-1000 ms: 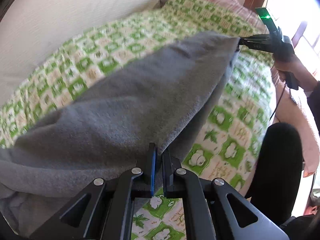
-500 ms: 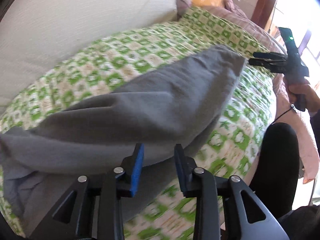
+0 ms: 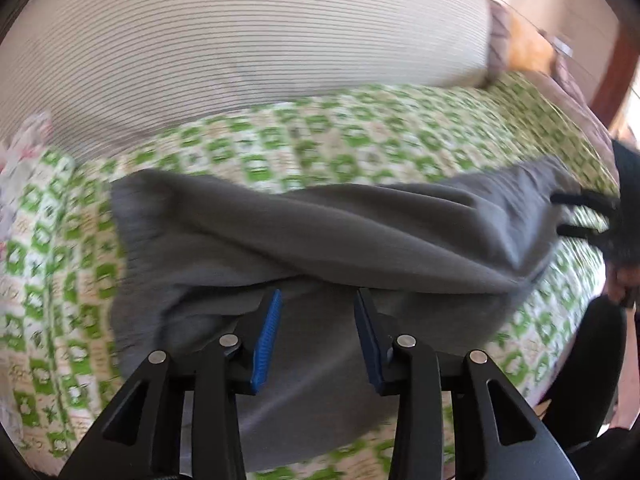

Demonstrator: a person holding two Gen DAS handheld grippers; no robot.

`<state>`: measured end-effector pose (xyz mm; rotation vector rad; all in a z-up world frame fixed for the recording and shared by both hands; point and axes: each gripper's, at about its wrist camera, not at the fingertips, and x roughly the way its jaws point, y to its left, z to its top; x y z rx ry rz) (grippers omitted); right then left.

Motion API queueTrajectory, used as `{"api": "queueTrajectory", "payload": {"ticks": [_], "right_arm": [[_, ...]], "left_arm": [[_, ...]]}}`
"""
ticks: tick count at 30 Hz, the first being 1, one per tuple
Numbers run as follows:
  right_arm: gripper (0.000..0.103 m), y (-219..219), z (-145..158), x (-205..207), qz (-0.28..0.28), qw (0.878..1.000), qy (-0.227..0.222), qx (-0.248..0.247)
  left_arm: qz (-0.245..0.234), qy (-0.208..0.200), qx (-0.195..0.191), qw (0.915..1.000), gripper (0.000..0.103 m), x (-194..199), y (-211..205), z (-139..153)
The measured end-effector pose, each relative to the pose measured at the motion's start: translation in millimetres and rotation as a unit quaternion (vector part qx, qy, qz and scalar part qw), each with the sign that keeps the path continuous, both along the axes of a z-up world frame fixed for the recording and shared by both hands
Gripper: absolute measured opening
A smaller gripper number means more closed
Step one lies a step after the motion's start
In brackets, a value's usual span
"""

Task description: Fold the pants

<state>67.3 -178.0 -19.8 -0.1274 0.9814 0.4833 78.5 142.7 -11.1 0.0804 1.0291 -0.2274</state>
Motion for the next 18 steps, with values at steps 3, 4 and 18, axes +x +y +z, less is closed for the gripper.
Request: {"api": "queueTrajectory", "payload": {"ticks": [3, 4, 18], "right_arm": [[0.081, 28.7, -3.9, 0.7, 0.026, 1.0, 0.008, 0.01], [0.081, 40.8, -4.7, 2.1, 0.035, 0.999, 0.012, 0.015], [0.08, 140.5, -28.5, 31.6, 0.124, 0.992, 0.032, 0.001]], "left_arm": [[0.029, -0.001, 0.003, 0.9996, 0.044, 7.9, 26.9, 2.2], [0.038, -0.001, 0.004, 0.9993, 0.046, 11.2, 35.3, 2.5], [0.135, 0.035, -0.037, 0.9895, 0.064, 91.7, 137.2, -12.8]]}}
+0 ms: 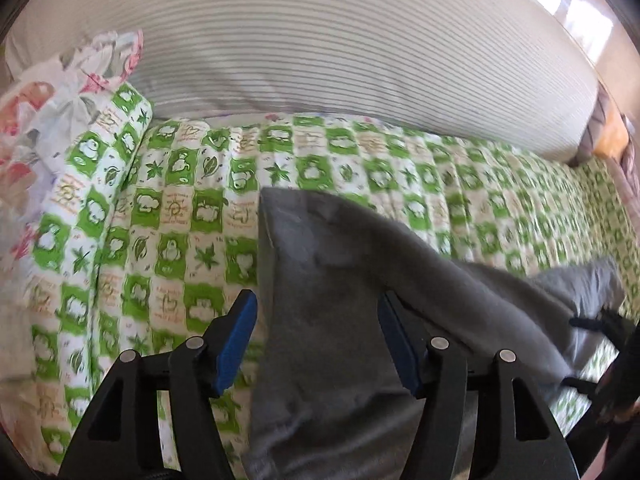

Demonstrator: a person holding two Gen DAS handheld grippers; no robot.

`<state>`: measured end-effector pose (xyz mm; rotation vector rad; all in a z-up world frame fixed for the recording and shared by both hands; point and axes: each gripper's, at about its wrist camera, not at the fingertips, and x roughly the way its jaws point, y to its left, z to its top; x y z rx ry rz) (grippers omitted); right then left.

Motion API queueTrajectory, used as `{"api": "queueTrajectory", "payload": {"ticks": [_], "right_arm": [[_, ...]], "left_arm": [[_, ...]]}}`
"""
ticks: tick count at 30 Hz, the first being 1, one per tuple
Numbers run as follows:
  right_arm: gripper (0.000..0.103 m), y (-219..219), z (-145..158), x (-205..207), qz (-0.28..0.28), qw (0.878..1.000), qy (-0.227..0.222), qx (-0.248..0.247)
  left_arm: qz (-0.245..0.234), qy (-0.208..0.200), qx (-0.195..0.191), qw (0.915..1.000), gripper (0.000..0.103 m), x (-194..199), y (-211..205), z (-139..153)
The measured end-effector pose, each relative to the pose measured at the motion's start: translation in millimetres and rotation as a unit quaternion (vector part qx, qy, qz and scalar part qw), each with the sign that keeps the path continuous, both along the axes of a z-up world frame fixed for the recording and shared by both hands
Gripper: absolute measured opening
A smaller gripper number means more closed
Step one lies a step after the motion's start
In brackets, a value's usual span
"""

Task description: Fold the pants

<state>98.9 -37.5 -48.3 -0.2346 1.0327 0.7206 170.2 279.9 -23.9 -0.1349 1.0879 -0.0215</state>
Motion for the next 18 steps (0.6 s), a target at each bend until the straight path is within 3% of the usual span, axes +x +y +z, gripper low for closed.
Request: {"api": "queueTrajectory", "payload": {"ticks": [8, 9, 10, 12, 13, 14, 15, 18], "right_arm": [[0.078, 10.8, -17.4, 20.0, -0.011, 1.0, 0.025, 0.002], [0.068, 10.9, -20.5, 21.9, -0.011, 0.999, 0.033, 0.005], [0.062, 12.5, -24.1, 24.6, -0.01, 0.999, 0.041, 0.005], [0.032, 15.4, -30.4, 28.0, -0.01, 0.999, 0.049, -0.005], [0.024, 17.3, -34.0, 30.4, -0.01, 0.998, 0.053, -0.008], [0.009, 18.1, -35.8, 31.9, -0.01, 0.998, 0.056, -0.01], [0.008, 18.9, -35.5, 33.5, -0.014, 0.998, 0.052, -0.012], [0.007, 18.9, -19.3, 36.4, -0.023, 1.0, 0.016, -0.013]], "left_arm": [[0.02, 0.027, -0.01, 0.9994, 0.064, 50.6, 14.9, -29.0], [0.021, 0.028, -0.009, 0.9994, 0.062, 53.4, 13.5, -31.3], [0.02, 0.027, -0.007, 0.9994, 0.045, 54.8, 12.6, -35.4], [0.014, 0.027, -0.019, 0.9993, 0.021, 55.3, 10.9, -39.6], [0.016, 0.022, -0.019, 0.9994, 0.02, 54.7, 10.0, -38.6], [0.016, 0.006, -0.009, 0.9998, 0.019, 50.2, 8.2, -32.7], [0.013, -0.009, 0.002, 0.9999, 0.006, 46.2, 7.2, -25.0], [0.009, -0.053, 0.02, 0.9983, 0.006, 33.8, 9.2, 6.8]]}}
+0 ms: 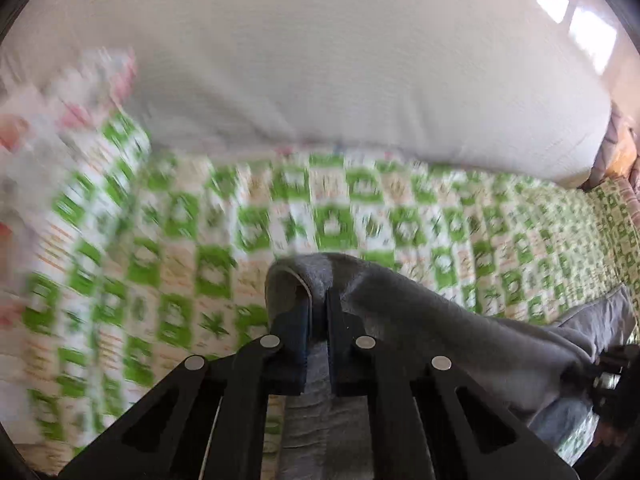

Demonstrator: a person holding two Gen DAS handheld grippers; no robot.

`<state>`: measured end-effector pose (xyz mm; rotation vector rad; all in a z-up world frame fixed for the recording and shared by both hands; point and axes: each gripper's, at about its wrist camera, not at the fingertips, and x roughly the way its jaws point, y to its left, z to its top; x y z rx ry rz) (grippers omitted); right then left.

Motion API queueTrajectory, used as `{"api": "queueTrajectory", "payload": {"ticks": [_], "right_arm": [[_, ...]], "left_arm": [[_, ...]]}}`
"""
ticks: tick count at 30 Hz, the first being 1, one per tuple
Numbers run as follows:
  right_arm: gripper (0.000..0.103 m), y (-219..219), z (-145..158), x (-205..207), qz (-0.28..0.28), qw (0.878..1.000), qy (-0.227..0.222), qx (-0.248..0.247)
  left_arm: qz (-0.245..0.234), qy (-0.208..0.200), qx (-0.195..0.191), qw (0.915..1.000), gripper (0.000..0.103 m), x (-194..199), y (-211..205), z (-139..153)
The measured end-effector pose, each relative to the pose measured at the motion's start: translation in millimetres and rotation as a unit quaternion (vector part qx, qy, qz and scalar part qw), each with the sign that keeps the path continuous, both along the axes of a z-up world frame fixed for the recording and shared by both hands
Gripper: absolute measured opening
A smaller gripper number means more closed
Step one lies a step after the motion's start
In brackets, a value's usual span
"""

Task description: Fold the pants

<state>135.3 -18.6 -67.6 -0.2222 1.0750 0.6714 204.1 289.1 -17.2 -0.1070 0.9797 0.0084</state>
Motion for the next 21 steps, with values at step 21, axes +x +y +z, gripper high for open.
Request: {"api": "queueTrajectory", "payload": {"ticks": [21], "right_arm": [[0.007, -14.2, 19.4, -95.2, 0.091, 0.993, -0.07, -0.009]], "left_arm": [[-0.076, -0.087, 0.023, 0.993, 0.006, -213.4, -22.7, 7.0]]}}
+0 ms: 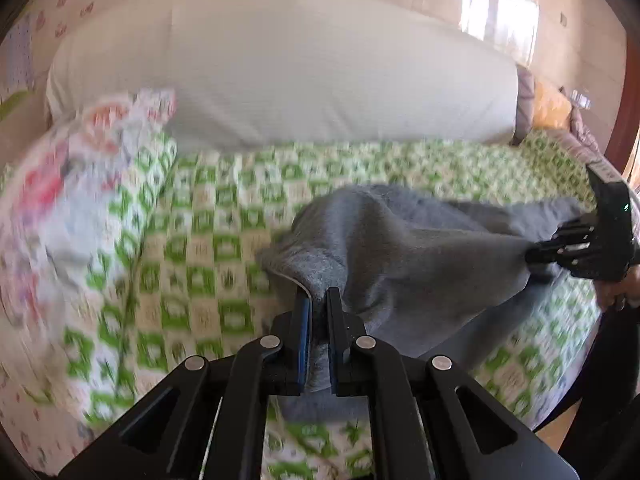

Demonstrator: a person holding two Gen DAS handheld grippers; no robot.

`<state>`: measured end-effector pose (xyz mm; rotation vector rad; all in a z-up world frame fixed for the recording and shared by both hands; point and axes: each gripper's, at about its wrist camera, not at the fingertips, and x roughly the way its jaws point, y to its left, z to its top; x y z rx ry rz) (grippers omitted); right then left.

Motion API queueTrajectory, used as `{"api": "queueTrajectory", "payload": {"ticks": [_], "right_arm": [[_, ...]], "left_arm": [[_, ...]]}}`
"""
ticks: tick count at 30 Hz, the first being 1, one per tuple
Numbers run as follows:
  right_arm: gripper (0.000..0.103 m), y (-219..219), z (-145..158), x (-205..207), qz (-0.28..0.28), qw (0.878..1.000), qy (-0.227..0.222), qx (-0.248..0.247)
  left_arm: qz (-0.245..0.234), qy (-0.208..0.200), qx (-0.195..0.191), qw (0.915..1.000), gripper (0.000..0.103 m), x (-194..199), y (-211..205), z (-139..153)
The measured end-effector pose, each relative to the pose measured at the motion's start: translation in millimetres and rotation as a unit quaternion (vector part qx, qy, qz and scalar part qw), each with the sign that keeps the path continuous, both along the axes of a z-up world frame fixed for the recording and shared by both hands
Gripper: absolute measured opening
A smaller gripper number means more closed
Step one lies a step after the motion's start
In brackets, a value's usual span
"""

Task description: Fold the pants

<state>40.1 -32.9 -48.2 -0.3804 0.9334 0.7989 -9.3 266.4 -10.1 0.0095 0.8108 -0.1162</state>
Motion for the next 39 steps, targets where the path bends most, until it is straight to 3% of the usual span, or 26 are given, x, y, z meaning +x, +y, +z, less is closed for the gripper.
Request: {"api": "queueTrajectory", "payload": {"ticks": [8, 11, 17, 20, 22, 26, 29, 31, 33, 35, 36, 39], "right_arm": [[0.007, -1.2, -26.1, -17.5, 0.019, 0.999, 0.012, -0.04], [0.007, -1.6, -23.1, -18.3, 0.017, 0.999, 0.009, -0.038], [0.007, -1.1, 19.5, -28.8, -0.007, 0.996, -0.088, -0.005], [0.007, 6.5, 36.8, -19.1, -0.05, 0.989, -0.138, -0.008], [0.007, 8.6, 43.6, -12.6, -0.072, 0.986, -0.149, 0.01], [0.007, 19.5, 33.0, -18.4, -0.043, 0.991, -0.123, 0.0], [0.007, 16.5, 4.9, -37.0, 0.001, 0.996, -0.082, -0.026], [0.007, 15.1, -22.5, -42.2, 0.024, 0.998, -0.03, -0.056], [0.018, 15.8, -40.0, -43.3, 0.03, 0.996, 0.0, -0.082], [0.026, 17.0, -37.6, -41.3, 0.032, 0.996, 0.007, -0.08], [0.034, 18.3, -30.6, -41.0, 0.036, 0.997, 0.01, -0.068], [0.055, 29.6, -0.5, -33.8, 0.041, 0.999, 0.012, -0.01]], "left_arm": [[0.015, 0.029, -0.016, 0.9993, 0.007, -23.2, 16.0, -34.4], [0.02, 0.012, -0.015, 0.9996, 0.007, -25.4, 19.9, -27.9], [0.023, -0.069, -0.008, 0.9973, 0.007, -10.8, 19.3, 18.3], [0.04, -0.092, 0.001, 0.995, 0.007, 10.6, 18.0, 32.6], [0.042, -0.096, -0.015, 0.9944, 0.007, 17.1, 21.4, 34.2], [0.022, -0.068, -0.029, 0.997, 0.007, -3.8, 25.3, 9.0], [0.02, -0.018, -0.045, 0.9986, 0.01, -28.7, 31.3, -27.4], [0.03, 0.015, -0.055, 0.9979, 0.015, -39.9, 36.4, -48.7], [0.049, 0.04, -0.071, 0.9955, 0.02, -51.9, 44.3, -64.2], [0.078, 0.043, -0.098, 0.9912, 0.037, -64.3, 55.4, -66.9], [0.092, 0.04, -0.115, 0.9882, 0.048, -69.6, 60.3, -65.3], [0.114, 0.031, -0.144, 0.9825, 0.06, -74.3, 62.8, -59.6]]}}
